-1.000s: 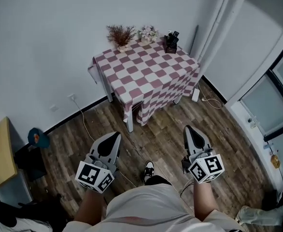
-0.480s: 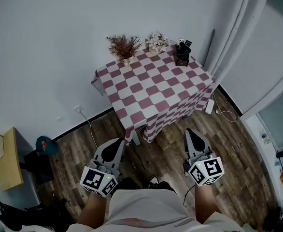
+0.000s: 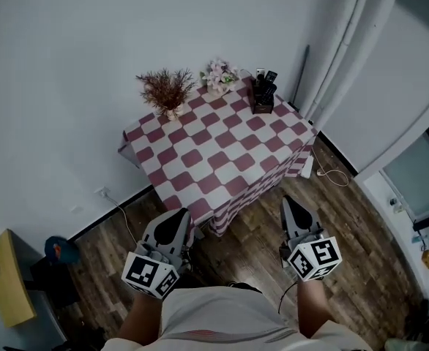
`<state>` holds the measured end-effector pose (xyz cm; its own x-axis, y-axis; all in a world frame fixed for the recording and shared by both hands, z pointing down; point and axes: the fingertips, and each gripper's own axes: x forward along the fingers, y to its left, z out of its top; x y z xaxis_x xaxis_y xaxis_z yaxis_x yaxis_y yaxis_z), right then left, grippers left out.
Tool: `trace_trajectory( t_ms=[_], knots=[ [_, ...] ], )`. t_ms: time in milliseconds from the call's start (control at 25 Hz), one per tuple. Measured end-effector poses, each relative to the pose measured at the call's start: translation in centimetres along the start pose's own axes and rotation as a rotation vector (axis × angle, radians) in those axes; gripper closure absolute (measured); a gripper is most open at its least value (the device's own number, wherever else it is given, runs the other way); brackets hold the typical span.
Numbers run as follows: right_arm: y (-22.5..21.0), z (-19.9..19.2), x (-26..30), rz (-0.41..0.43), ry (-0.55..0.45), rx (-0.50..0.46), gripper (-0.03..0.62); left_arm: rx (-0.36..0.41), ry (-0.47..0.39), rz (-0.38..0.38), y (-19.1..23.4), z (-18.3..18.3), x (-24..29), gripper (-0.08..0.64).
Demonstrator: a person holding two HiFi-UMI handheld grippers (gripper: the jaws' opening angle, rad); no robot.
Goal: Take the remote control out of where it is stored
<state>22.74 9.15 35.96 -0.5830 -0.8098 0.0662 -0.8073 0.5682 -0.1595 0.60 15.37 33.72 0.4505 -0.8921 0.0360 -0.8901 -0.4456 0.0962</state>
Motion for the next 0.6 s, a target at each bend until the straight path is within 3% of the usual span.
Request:
trace_trajectory(
  t_ms=[160, 320, 600],
  knots=[
    [-0.6, 1.2, 3.7, -0.091, -0.014, -0.02, 0.578, 0.063, 0.002, -0.091, 3.6, 0.6, 3.7, 0.551],
    [1.0, 2.7, 8.3, -0.133, -0.022, -0.042, 0.578, 0.07, -0.003, -0.169, 8.1, 2.3, 6.7, 0.551],
    [2.4, 4.0, 15.2, -0.254, -0.02, -0.032, 0.578, 0.069, 0.002, -0.22, 17.0, 3.6, 9.9, 0.551]
  ],
)
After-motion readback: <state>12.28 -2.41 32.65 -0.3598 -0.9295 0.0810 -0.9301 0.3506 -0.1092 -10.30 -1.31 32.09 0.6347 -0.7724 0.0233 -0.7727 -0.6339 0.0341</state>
